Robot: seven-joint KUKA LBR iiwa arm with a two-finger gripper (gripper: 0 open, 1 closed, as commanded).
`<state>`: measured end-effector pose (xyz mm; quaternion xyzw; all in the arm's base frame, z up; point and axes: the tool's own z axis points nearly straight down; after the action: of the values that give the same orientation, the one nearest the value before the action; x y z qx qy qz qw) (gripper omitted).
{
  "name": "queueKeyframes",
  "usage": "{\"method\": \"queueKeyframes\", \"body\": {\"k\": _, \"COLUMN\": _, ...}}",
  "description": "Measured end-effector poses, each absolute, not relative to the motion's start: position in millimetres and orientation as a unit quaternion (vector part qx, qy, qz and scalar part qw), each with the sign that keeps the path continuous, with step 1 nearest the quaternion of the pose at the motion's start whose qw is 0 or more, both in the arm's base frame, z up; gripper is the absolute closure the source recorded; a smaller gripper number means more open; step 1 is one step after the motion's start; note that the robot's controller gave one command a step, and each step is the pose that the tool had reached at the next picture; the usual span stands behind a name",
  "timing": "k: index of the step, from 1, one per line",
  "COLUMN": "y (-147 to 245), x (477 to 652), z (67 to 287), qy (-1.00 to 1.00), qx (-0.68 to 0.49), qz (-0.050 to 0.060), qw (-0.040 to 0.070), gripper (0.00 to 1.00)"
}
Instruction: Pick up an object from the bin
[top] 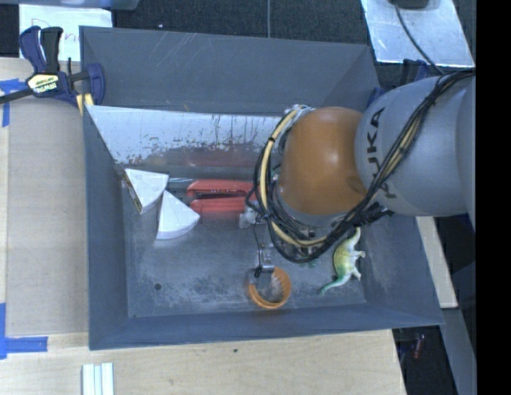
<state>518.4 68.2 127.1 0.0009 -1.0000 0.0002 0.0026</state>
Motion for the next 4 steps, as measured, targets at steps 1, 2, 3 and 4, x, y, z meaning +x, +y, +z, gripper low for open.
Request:
{"method": "queueKeyframes", "body": {"k": 1, "y": 68, "x": 520.5, "z": 131, "qy": -1.000, "qx": 0.000, "qz": 0.000, "qw": -0.001, "gripper": 0.00}}
{"method": "queueKeyframes", "body": {"k": 2, "y": 83, "x": 562.1, "z": 131, "qy": -0.997, "qx": 0.071, "qz": 0.000, "qw": -0.001, "gripper": 0.00}}
{"method": "queueKeyframes", "body": {"k": 3, "y": 82, "x": 577.4, "z": 128, "qy": -0.994, "qx": 0.112, "qz": 0.000, "qw": -0.005, "gripper": 0.00}}
{"method": "queueKeyframes", "body": {"k": 4, "y": 66, "x": 567.3, "z": 144, "qy": -0.992, "qx": 0.123, "qz": -0.001, "qw": -0.008, "gripper": 1.00}}
